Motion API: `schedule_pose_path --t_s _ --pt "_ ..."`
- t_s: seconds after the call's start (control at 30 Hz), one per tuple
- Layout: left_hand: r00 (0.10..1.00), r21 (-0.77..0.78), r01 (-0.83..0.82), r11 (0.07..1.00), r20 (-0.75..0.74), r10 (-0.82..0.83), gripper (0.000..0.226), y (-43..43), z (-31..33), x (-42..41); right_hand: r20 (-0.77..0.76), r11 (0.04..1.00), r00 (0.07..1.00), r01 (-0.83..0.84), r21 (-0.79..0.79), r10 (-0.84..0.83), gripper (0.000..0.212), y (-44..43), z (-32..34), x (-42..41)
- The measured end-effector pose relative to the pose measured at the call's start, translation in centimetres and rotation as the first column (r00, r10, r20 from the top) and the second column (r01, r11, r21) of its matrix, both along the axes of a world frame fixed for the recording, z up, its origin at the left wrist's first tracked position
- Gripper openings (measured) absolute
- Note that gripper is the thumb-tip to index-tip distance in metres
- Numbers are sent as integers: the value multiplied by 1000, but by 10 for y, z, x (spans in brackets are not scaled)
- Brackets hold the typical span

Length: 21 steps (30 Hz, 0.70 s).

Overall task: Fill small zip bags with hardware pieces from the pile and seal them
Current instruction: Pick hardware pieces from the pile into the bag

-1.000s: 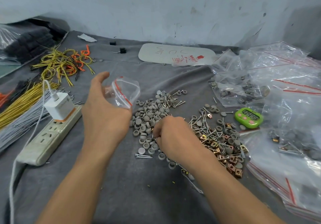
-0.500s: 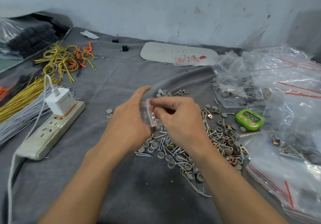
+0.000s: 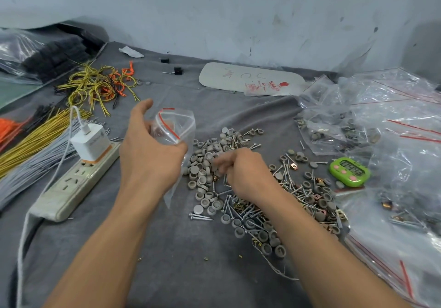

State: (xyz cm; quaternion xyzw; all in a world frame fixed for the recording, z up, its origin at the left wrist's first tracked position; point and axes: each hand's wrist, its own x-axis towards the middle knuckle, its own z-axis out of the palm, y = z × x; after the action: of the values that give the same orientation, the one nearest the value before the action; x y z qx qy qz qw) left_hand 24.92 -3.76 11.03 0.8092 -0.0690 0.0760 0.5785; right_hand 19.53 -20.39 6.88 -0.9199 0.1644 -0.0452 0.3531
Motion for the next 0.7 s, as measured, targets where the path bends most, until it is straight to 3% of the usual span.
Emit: schedule_pose_path --t_s 0.13,0.23,0.37,0.47,0.53,0.63,0.7 --pt "1000 43 -11 999 18 10 93 0 -2 1 -39 997 998 -54 -53 52 72 -7 -4 12" --pt "1000 59 -13 998 23 12 93 1 -2 4 18 998 1000 -16 -53 17 81 -11 -11 9" --pt "1000 77 -10 997 29 8 93 1 -3 4 111 994 991 85 -75 -76 67 -17 -10 3" --pt "999 88 -12 996 43 8 93 2 -3 3 76 995 995 66 -69 -61 48 -12 -6 2" --pt "999 89 -10 996 46 6 92 1 -3 3 30 996 1000 11 -93 -8 50 -3 -4 2" --pt "998 102 -17 995 57 11 89 0 -2 1 -87 940 989 -142 -309 121 70 4 -2 4" --pt "998 111 -20 994 61 13 89 1 -2 0 -97 925 987 -156 -347 130 73 3 -1 2"
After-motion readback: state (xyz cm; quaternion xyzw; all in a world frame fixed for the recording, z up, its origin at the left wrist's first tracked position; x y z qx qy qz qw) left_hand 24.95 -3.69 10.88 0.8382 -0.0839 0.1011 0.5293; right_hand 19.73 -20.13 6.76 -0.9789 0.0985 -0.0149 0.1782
